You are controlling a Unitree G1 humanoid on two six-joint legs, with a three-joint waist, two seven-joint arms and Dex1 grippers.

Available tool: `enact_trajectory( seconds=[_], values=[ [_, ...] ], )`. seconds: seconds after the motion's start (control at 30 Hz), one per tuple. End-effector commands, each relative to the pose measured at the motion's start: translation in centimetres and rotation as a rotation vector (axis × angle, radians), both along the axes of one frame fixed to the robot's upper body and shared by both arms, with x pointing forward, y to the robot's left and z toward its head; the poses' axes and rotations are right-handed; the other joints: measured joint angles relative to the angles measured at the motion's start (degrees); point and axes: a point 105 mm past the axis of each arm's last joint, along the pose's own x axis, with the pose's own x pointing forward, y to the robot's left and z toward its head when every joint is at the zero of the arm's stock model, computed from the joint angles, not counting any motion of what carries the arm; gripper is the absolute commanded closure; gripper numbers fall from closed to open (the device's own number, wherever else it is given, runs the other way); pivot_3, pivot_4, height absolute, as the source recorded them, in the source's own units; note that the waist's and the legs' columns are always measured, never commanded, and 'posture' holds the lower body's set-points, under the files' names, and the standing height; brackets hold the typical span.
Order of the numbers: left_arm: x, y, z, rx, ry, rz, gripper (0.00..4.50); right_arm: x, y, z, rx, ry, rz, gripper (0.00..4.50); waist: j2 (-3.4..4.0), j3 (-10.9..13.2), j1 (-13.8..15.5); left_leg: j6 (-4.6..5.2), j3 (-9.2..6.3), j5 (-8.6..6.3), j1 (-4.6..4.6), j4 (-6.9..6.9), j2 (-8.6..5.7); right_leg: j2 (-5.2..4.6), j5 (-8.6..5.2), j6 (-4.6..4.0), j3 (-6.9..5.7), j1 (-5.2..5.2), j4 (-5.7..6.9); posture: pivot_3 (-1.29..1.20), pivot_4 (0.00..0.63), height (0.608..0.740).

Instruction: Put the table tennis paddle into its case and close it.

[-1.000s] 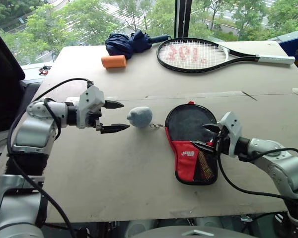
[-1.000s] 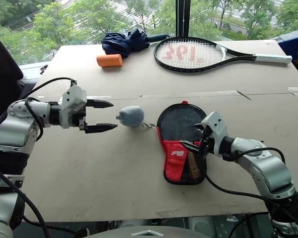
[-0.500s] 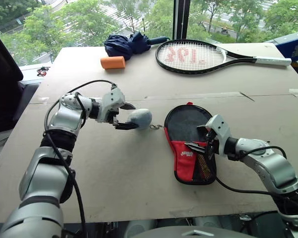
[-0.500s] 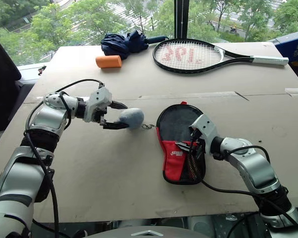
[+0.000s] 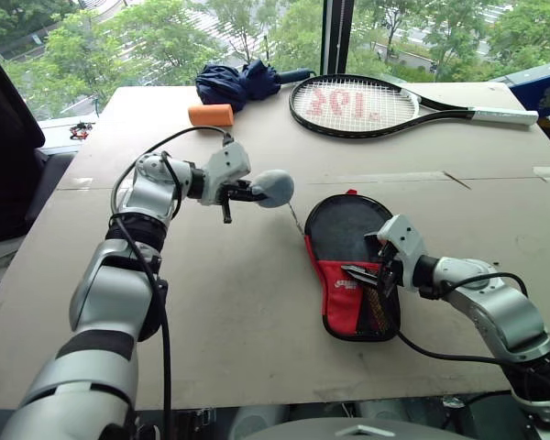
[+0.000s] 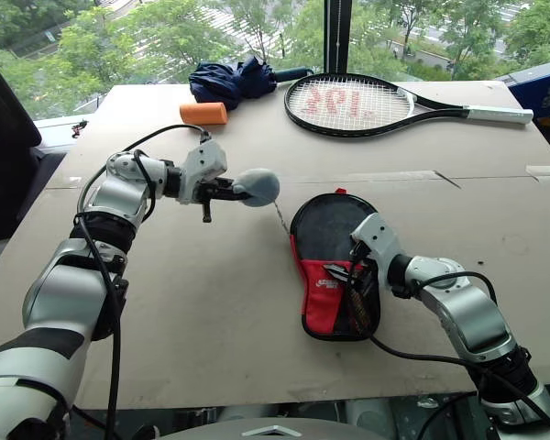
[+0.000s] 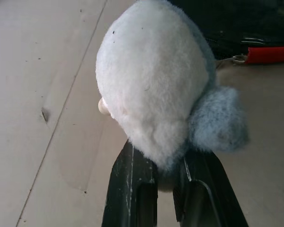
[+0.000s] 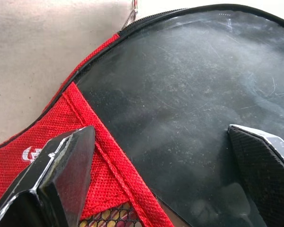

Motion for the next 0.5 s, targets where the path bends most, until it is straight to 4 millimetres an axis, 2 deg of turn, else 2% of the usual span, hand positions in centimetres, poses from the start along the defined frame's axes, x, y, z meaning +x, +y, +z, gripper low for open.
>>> enact_trajectory(
  seconds=[0.03, 0.33, 0.5],
  values=[
    [2.3, -1.4, 1.5, -0.019, -0.094, 0.110, 4.49, -1.6, -0.9, -4.8, -0.141, 0.169, 0.014, 0.00, -0.06, -0.1, 0.0, 0.00, 0.00, 0.00, 0.00, 0.00, 0.00, 0.00, 0.00, 0.00, -0.01, 0.00, 0.00, 0.00, 0.150, 0.726],
    [5.3, -6.6, 0.3, 0.104, -0.182, 0.290, 4.49, -1.9, -0.3, -4.8, -0.145, 0.181, 0.031, 0.00, -0.52, -0.3, 0.0, 0.00, 0.00, 0.00, -0.01, 0.03, 0.00, 0.01, 0.00, 0.01, 0.02, 0.05, 0.03, 0.00, 0.150, 0.726],
    [6.0, -9.2, 1.5, 0.119, -0.287, 0.341, 4.49, -2.0, -0.5, -4.8, -0.152, 0.183, 0.029, 0.00, -0.58, -0.4, 0.0, 0.00, 0.02, 0.00, -0.01, 0.03, 0.00, 0.00, 0.00, 0.01, 0.05, 0.05, 0.05, 0.00, 0.150, 0.726]
  ],
)
